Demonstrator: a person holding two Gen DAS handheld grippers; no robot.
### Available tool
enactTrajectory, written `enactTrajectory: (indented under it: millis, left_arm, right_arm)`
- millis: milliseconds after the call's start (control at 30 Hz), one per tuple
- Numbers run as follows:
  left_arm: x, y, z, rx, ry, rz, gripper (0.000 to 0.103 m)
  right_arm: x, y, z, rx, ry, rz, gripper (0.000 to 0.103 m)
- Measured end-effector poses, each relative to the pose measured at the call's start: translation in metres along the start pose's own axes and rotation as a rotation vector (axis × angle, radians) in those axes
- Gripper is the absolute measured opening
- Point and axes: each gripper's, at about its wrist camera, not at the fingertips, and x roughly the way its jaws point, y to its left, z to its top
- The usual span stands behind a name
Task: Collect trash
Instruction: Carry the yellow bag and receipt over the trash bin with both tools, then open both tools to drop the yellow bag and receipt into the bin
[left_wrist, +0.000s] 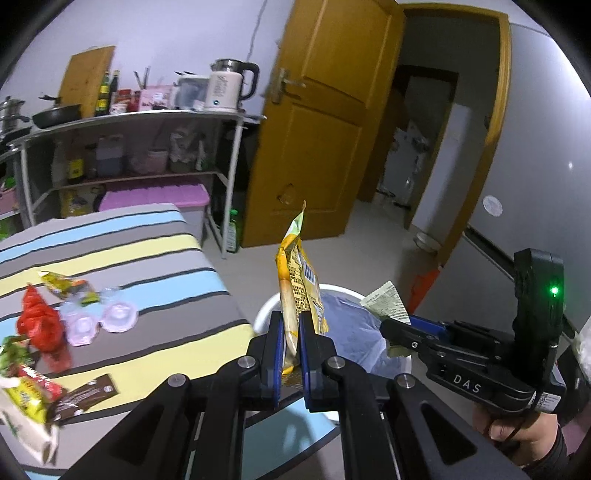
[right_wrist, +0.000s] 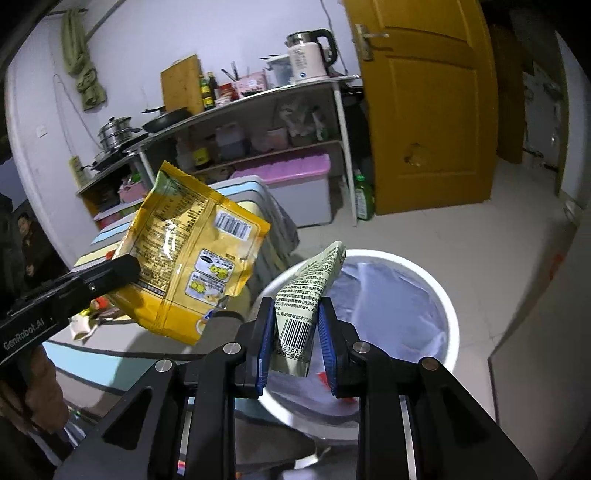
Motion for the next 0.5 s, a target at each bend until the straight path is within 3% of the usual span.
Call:
enactTrajectory:
  millis: [267,500]
  left_arm:
    - [0.038,-0.013,-0.003,0.024,0.064,-0.036,0.008]
    - [0.064,-0.015,-0.007,0.031,0.113,-0.048,0.008]
  right_arm:
    - [0.017,-0.026,-0.006,0.045,0.041,-0.018,0.027]
    - [0.033,-0.038,-0.011,0.055,0.092,-0.033,0.038]
